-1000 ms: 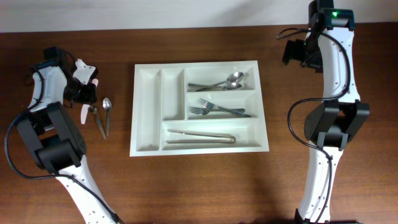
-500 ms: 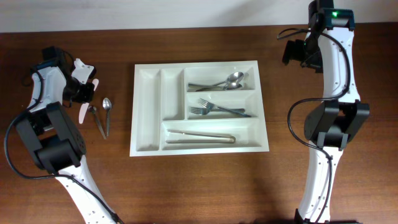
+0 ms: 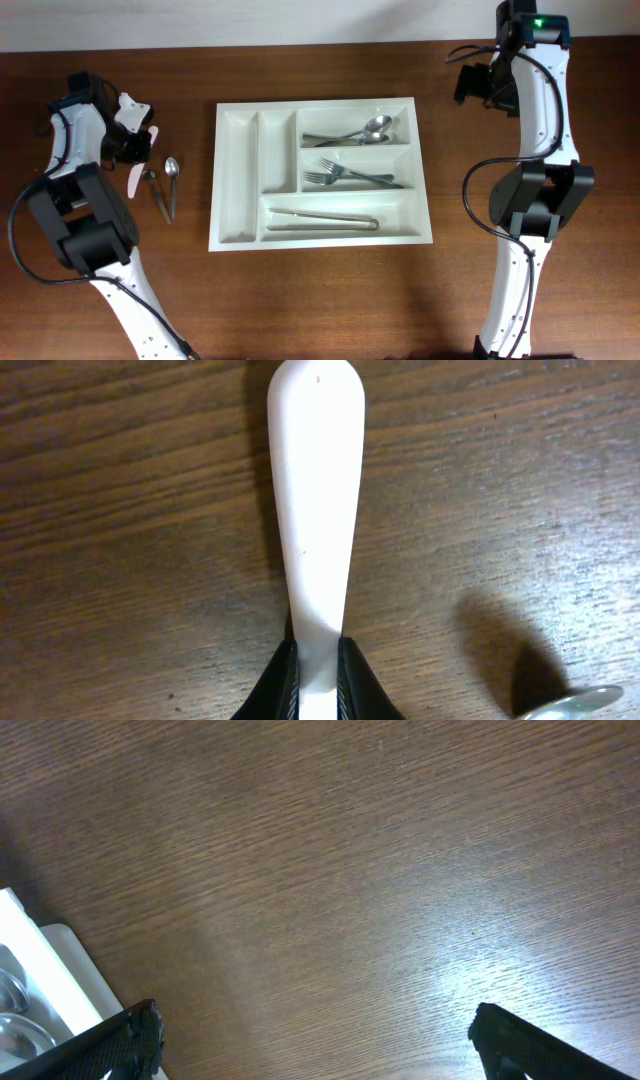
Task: Pack container
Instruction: 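Lower the left gripper and grasp the pink plastic knife, then carry the pink knife with the left gripper into the tray's left compartment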
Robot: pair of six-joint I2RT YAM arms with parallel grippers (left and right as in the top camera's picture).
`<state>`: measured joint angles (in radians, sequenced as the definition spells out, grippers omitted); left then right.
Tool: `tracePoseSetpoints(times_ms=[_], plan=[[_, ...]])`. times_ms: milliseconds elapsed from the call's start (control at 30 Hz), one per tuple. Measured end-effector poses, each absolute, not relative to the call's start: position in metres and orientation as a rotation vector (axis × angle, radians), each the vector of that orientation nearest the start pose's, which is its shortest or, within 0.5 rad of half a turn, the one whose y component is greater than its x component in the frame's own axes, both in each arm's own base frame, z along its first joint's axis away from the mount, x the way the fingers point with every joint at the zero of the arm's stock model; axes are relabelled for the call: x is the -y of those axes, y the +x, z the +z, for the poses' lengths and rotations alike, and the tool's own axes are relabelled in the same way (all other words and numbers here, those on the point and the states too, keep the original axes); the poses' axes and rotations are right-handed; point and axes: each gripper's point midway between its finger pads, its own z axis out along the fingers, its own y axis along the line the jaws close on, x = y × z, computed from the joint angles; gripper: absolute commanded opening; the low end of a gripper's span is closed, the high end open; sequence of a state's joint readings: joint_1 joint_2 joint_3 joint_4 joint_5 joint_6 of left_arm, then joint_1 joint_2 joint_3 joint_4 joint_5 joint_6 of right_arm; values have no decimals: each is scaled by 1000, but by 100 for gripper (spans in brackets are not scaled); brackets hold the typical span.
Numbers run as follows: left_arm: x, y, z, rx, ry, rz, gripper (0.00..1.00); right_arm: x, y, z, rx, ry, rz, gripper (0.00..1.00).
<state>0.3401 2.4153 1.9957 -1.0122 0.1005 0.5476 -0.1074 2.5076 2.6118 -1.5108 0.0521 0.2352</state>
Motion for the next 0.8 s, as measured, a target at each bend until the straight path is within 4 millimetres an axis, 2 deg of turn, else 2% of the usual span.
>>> tracePoseSetpoints(times_ms=[433, 633, 800], plan=[[-153, 489, 11, -2955, 277, -46, 2, 64, 507, 113, -2925, 513, -61, 99], [-156, 496, 27, -2930, 265, -29, 2, 64, 510, 113, -2913, 512, -60, 99], [-154, 508, 50, -2892, 244, -8, 2, 64, 512, 114, -2906, 511, -59, 99]])
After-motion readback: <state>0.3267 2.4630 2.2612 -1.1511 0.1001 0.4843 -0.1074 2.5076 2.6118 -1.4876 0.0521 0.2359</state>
